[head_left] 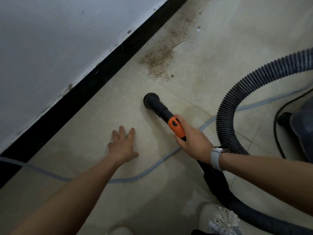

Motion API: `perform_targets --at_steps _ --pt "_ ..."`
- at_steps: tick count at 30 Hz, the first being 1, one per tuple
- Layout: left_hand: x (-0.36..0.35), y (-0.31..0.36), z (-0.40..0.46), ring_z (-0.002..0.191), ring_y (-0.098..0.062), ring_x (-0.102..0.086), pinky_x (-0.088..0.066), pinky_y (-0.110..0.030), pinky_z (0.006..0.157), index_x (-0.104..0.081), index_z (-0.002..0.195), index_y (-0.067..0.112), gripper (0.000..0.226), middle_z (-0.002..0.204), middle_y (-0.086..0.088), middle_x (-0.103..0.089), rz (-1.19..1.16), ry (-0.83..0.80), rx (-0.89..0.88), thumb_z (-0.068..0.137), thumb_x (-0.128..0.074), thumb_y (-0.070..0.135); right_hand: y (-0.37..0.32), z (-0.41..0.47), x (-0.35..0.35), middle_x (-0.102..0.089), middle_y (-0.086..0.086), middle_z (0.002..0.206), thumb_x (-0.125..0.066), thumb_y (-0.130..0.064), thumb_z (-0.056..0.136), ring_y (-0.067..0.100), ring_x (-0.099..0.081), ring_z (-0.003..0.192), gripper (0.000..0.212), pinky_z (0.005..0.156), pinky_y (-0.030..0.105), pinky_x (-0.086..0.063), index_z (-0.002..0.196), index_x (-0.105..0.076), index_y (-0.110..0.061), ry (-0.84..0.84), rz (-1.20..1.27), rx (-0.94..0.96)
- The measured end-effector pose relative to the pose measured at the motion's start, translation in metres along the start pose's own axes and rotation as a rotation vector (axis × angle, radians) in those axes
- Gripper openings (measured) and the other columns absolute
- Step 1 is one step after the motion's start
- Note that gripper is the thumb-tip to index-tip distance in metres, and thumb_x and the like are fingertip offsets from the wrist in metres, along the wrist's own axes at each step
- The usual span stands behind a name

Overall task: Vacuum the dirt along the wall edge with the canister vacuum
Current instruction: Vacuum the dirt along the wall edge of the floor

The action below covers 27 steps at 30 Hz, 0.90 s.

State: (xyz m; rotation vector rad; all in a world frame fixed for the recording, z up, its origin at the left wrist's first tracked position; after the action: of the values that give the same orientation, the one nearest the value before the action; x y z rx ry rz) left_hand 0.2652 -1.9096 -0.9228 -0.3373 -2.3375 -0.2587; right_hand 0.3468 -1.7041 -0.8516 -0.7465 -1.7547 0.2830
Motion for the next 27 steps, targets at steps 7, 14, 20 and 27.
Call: perform_targets --at_steps 7,14,20,27 --pt "0.001 -0.006 0.000 0.144 -0.037 0.012 -0.019 -0.051 0.114 0.008 0.150 0.029 0.097 0.156 -0.011 0.021 0.014 0.014 -0.020 0.087 -0.063 0.042 0.006 0.031 0.018 -0.059 0.008 0.091 -0.050 -0.027 0.094 0.029 -0.057 0.072 0.069 0.064 0.036 -0.045 0.149 -0.009 -0.027 0.096 0.036 -0.119" --pt "0.000 -0.019 0.007 0.144 -0.034 0.014 -0.013 -0.054 0.114 0.006 0.150 0.033 0.104 0.157 -0.007 0.020 -0.033 0.061 -0.005 0.079 -0.069 0.050 -0.034 0.100 0.018 -0.056 0.008 0.086 -0.048 -0.025 0.096 0.028 -0.055 0.065 0.068 0.061 0.038 -0.048 0.150 -0.007 -0.023 0.057 0.042 -0.068" --pt "0.003 -0.039 0.018 0.143 -0.034 0.019 -0.008 -0.056 0.114 0.010 0.149 0.035 0.116 0.156 -0.004 0.025 -0.062 0.082 0.058 0.070 -0.071 0.060 -0.071 0.154 0.006 -0.062 0.012 0.100 -0.047 -0.026 0.096 0.029 -0.059 0.073 0.070 0.062 0.038 -0.049 0.151 -0.005 -0.023 0.041 -0.037 -0.015" --pt "0.004 -0.035 0.018 0.143 -0.035 0.019 -0.008 -0.057 0.114 0.011 0.149 0.033 0.118 0.156 -0.005 0.026 -0.038 0.068 0.069 0.070 -0.072 0.059 -0.079 0.172 0.010 -0.059 0.009 0.090 -0.047 -0.025 0.096 0.022 -0.052 0.060 0.069 0.049 0.031 -0.039 0.151 -0.004 -0.024 0.055 -0.062 -0.011"
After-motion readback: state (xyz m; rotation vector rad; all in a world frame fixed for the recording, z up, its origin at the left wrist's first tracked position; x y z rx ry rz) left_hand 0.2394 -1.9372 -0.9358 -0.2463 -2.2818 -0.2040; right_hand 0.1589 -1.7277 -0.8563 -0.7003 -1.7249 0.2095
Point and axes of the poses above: each hand's wrist, its own z-axis towards the middle knuckle, its own x-axis out of the back of the hand, y = z × x, the point moved 7 cm from there along z, towards the middle knuckle
